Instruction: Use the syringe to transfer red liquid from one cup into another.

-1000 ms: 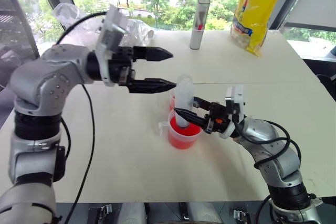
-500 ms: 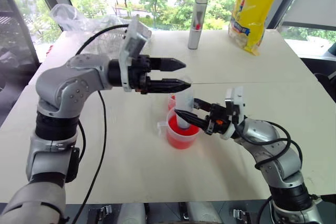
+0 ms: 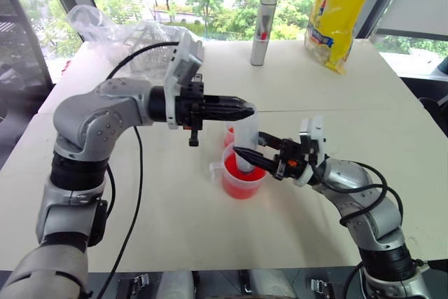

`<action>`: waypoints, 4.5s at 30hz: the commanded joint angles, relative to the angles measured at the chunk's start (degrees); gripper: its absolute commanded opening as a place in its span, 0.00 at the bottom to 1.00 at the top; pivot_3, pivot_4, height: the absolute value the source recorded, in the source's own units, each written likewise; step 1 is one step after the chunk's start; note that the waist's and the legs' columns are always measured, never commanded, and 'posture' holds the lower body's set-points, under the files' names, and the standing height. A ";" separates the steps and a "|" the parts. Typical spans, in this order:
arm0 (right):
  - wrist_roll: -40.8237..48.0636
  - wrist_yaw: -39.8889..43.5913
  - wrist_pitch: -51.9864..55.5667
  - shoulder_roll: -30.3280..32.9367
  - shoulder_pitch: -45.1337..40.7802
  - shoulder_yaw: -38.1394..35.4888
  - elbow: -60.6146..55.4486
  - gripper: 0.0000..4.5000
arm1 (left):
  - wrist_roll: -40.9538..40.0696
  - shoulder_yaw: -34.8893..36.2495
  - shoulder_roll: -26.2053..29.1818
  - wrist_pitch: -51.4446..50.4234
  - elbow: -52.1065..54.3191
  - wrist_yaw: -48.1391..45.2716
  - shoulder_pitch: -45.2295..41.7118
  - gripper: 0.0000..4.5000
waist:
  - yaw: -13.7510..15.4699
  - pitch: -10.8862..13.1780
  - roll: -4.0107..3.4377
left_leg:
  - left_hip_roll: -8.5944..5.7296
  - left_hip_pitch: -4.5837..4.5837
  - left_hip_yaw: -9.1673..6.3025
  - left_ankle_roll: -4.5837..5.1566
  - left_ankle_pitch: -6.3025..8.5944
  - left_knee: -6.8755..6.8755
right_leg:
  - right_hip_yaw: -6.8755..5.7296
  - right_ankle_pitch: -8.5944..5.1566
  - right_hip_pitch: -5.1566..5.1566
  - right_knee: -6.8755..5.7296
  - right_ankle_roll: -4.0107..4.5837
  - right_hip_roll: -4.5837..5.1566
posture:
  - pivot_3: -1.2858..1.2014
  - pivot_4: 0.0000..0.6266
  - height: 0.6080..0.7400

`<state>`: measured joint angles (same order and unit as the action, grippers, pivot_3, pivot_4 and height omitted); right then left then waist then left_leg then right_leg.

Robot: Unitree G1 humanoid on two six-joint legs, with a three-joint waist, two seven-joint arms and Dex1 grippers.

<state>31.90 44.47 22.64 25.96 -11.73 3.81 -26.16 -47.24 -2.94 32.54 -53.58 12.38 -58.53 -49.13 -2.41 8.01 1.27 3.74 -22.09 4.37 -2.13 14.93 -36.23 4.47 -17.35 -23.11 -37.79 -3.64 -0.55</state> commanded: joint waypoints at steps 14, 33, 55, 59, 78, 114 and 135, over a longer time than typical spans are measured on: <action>2.06 1.97 0.80 0.85 0.91 0.10 1.22 0.31 | 0.97 4.40 1.54 2.84 -4.80 -0.09 -8.71 0.01 | 0.01 0.00 0.00 | 0.00 0.00 0.01 0.00 0.00 0.00 | -0.01 0.00 0.00 0.00 0.00 -0.01 | 0.52 0.24 1.00; 2.01 2.43 0.50 0.95 1.55 0.95 2.19 0.31 | 1.52 4.76 2.16 4.04 -6.15 -0.64 -10.34 0.01 | 0.00 0.00 0.00 | 0.00 0.00 0.01 0.00 0.00 0.00 | 0.00 0.00 0.00 -0.01 0.00 -0.01 | 0.52 0.24 1.00; 4.06 0.86 2.27 1.20 -2.82 -2.15 -1.76 0.31 | 1.80 5.24 3.76 4.15 -4.14 -0.35 -5.54 0.98 | 0.04 0.00 0.00 | 0.00 0.00 0.02 0.00 0.00 -0.01 | -0.01 0.00 -0.01 -0.02 0.00 0.00 | 0.52 0.24 1.00; 4.40 0.18 2.65 1.27 -3.32 -2.90 -2.45 0.31 | 1.39 8.61 5.13 4.53 -5.14 1.35 -5.35 0.98 | -0.07 0.00 0.00 | 0.00 0.00 0.01 0.00 0.00 -0.01 | -0.01 0.00 -0.01 -0.02 0.00 0.00 | 0.52 0.24 1.00; 9.70 -3.80 7.34 0.72 -28.89 -10.39 13.71 0.31 | 13.40 7.57 13.64 16.50 -4.09 0.48 10.01 0.98 | 0.18 -0.02 0.08 | 0.02 0.10 0.11 -0.01 -0.01 0.01 | -0.01 -0.01 -0.02 -0.15 0.04 0.11 | 0.52 0.24 1.00; -5.89 6.75 -10.90 -7.39 -27.24 -3.21 33.98 0.31 | 18.85 1.23 -8.68 24.19 -30.93 -3.15 -18.94 0.79 | -0.14 0.03 -0.02 | -0.01 -0.03 0.12 -0.02 -0.01 0.00 | -0.04 0.00 -0.17 -0.19 0.01 0.03 | 0.52 0.24 1.00; -5.39 7.26 -9.87 -7.06 -28.99 -4.23 33.17 0.31 | 21.52 -0.62 -9.15 21.92 -29.06 -6.97 -15.58 0.00 | -0.15 0.03 -0.02 | 0.00 -0.04 0.12 -0.02 -0.01 0.00 | -0.04 0.00 -0.17 -0.20 0.01 0.04 | 0.52 0.24 1.00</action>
<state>25.06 51.99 13.55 19.01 -38.34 1.51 10.29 -26.69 -1.60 23.15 -31.72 -17.86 -64.56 -65.32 -2.56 8.05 1.25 3.74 -22.13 4.49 -2.15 14.92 -36.24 4.44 -17.35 -23.28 -37.99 -3.63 -0.50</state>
